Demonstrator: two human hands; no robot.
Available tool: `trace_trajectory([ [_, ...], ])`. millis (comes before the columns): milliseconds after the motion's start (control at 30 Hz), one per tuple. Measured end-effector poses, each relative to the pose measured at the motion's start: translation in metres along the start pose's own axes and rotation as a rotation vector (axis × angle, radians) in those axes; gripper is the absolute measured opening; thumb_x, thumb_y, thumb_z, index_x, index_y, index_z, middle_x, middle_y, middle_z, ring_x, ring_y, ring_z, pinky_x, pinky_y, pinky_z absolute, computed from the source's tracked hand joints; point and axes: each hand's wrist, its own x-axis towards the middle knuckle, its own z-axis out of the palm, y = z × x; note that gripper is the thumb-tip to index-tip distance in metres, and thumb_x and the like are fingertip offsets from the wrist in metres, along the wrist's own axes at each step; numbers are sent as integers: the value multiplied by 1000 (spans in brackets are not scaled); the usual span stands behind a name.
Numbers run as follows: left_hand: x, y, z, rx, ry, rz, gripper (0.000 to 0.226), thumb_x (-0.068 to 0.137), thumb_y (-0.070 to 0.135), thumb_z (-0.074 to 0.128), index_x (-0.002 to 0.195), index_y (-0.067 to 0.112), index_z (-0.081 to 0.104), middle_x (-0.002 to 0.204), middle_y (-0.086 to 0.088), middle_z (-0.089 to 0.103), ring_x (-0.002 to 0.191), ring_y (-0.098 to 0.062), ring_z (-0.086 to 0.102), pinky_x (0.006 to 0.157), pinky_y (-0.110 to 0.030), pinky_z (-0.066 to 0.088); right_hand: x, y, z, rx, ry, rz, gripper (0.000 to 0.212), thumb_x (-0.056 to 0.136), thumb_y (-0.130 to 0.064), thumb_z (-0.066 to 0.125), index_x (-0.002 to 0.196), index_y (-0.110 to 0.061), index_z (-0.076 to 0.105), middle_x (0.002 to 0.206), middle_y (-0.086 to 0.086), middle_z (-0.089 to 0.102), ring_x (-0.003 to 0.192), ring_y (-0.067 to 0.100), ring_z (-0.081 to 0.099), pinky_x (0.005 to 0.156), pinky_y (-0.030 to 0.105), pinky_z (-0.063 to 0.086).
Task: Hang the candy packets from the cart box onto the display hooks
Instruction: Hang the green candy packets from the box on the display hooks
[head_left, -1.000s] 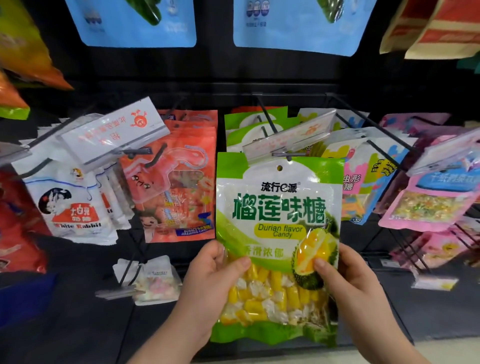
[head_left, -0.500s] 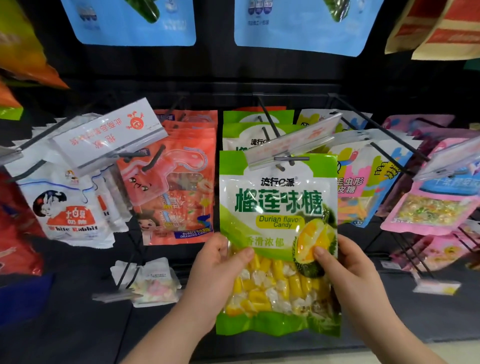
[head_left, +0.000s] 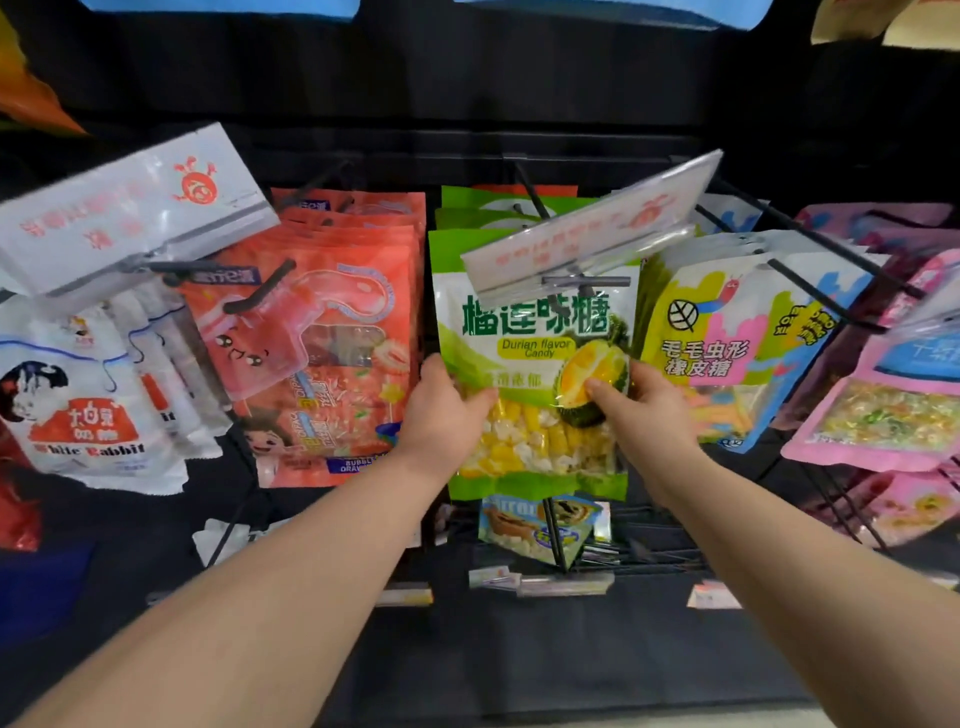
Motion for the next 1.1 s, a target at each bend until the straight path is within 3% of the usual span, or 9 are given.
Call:
trace_trajectory([
  [100,17,2,6,100,44,-6,51,91,23,64,131,1,42,125,-15,59,112,-32,57,81,-30,40,15,-1,7,-31,23,7,28,91,-24,60,117,-12,60,98,5,61,88,19,54,76,29,43],
  [233,31,1,11,177,42,-39,55,91,25,62,135,1,38,129,-20,54,117,-38,54,92,-40,45,29,2,14,-68,-1,37,33,92,-27,57,120,-10,56,101,9,62,88,25,57,62,29,40],
  [367,35,2,13,191,37,-61,53,92,25,61,134,2,38,132,-19,52,120,-37,52,97,-41,43,37,3,17,-101,-30,62,38,93,-29,55,126,-11,52,115,11,61,93,25,56,73,32,45],
  [433,35,2,13,186,34,-80,52,92,25,62,132,1,39,131,-19,52,120,-38,52,99,-42,44,38,2,16,-141,-43,66,33,94,-28,53,122,-11,52,105,11,62,86,25,56,72,35,46],
  [533,35,2,12,165,27,-99,57,90,25,64,135,2,38,134,-18,51,122,-36,51,101,-45,43,36,-2,13,-210,-76,88,38,94,-28,52,127,-8,48,82,4,54,68,20,52,56,30,41],
  [667,24,7,8,175,-35,-101,83,88,30,67,150,3,20,148,-17,38,135,-34,39,111,-42,35,22,-13,7,-328,-88,63,42,92,-27,55,129,-9,45,103,10,59,95,30,60,74,35,45],
  [767,5,12,3,287,-123,-20,84,86,38,67,151,12,20,148,-15,38,133,-34,43,108,-43,38,2,-22,-3,-529,-121,-24,41,93,-24,54,131,-12,43,125,12,56,108,31,54,83,34,41],
  [933,-32,36,-17,664,-274,144,76,94,47,52,154,23,12,162,-5,10,147,-27,18,117,-40,27,-32,-37,-24,-1138,-227,-213,59,94,-38,48,147,-25,25,145,6,34,135,31,34,110,48,29],
  [1100,-64,59,-48,868,-355,217,81,95,55,42,155,24,-3,164,-3,-5,150,-28,-6,121,-46,7,-67,-60,-48,-1237,-278,-252,64,94,-45,45,150,-28,19,157,5,17,146,32,11,116,53,16],
])
